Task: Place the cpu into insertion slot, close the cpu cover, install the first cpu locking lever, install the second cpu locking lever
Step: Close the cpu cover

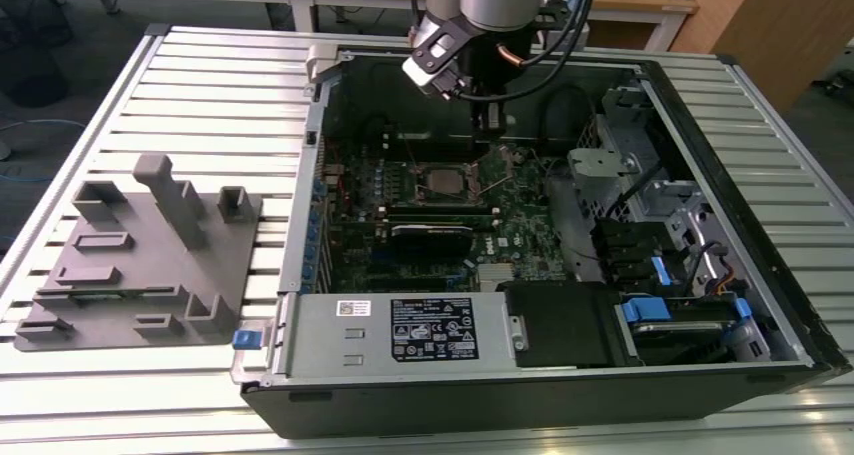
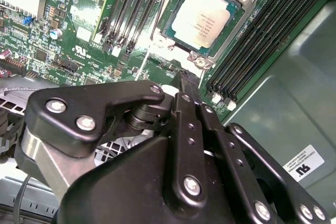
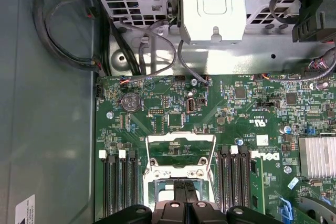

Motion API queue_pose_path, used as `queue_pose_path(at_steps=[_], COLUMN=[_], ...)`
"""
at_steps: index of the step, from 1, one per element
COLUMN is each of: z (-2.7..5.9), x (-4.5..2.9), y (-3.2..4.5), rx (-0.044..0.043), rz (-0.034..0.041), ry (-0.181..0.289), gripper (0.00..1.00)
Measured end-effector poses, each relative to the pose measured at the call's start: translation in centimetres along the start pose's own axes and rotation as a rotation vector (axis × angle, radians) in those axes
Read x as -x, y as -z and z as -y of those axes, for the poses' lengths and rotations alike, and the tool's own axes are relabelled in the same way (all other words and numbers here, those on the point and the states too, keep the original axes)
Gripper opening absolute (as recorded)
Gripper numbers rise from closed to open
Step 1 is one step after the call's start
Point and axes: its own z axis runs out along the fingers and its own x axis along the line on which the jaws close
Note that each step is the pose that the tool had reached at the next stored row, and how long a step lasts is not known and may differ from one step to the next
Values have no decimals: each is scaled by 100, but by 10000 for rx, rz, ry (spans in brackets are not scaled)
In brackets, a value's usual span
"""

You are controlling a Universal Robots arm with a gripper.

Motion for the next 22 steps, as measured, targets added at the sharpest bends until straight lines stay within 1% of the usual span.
queue_pose_path(at_steps=[3,6,16,22], z=[-2,-30,-209,-295], x=[0,-1,-8,-12], y=[0,-3,-16,-23], rx=[0,0,-1,-2], rz=[-1,-1,3,4], ry=[1,-4,-41,-63], gripper=[10,10,10,10])
